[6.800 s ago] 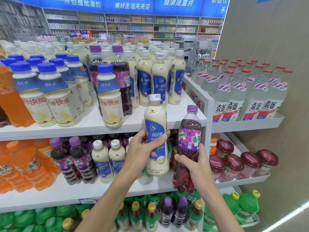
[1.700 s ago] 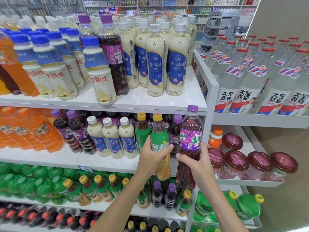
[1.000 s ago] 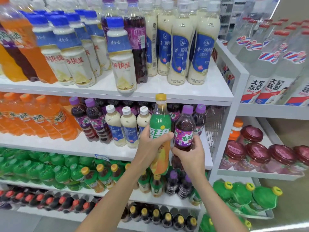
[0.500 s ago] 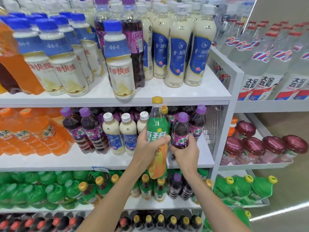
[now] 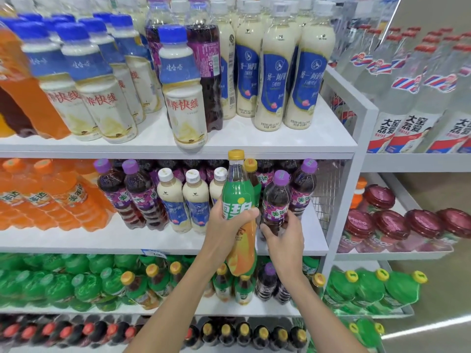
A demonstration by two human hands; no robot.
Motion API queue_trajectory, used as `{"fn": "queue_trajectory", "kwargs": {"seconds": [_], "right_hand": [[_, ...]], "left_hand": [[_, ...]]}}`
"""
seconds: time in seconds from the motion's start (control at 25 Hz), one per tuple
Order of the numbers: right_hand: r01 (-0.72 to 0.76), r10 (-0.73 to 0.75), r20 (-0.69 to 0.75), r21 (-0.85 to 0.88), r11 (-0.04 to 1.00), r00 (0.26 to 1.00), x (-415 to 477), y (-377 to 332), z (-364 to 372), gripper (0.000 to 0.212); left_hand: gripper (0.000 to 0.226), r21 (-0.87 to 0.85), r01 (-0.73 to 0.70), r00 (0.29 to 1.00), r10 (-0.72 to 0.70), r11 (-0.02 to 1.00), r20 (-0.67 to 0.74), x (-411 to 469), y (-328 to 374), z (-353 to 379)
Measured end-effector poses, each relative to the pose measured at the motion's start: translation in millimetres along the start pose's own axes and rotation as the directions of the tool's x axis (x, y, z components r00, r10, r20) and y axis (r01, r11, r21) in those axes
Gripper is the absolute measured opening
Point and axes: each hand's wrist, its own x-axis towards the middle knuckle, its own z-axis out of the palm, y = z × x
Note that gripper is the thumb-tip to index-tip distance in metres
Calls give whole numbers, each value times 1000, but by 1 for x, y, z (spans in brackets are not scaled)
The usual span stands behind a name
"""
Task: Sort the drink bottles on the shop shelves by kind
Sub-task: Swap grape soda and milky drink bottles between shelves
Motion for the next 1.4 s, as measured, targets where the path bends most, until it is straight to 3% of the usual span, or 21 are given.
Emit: {"fn": "queue_trajectory", "kwargs": {"seconds": [0.28,0.48,0.72,1.4], "right_hand": [[-69,69,-4,52,996,998,9,-1,10,58],[-77,79,-18,92,993,997,16,-4,19,54],[-17,16,-41,-13,1000,999,15,-11,16,56],[-62,62,-45,-11,998,997,15,-18,15,51]], "left_hand": [[48,-13,-1,1000,1,1000,-6,-3,-1,0],[39,-6,-4,999,4,1000,-34,-3,-3,-9],[34,-5,1,998,-2,1000,-66,-4,-4,-15],[31,-34,38,998,-40,999,-54,-10,-7,-28]]}}
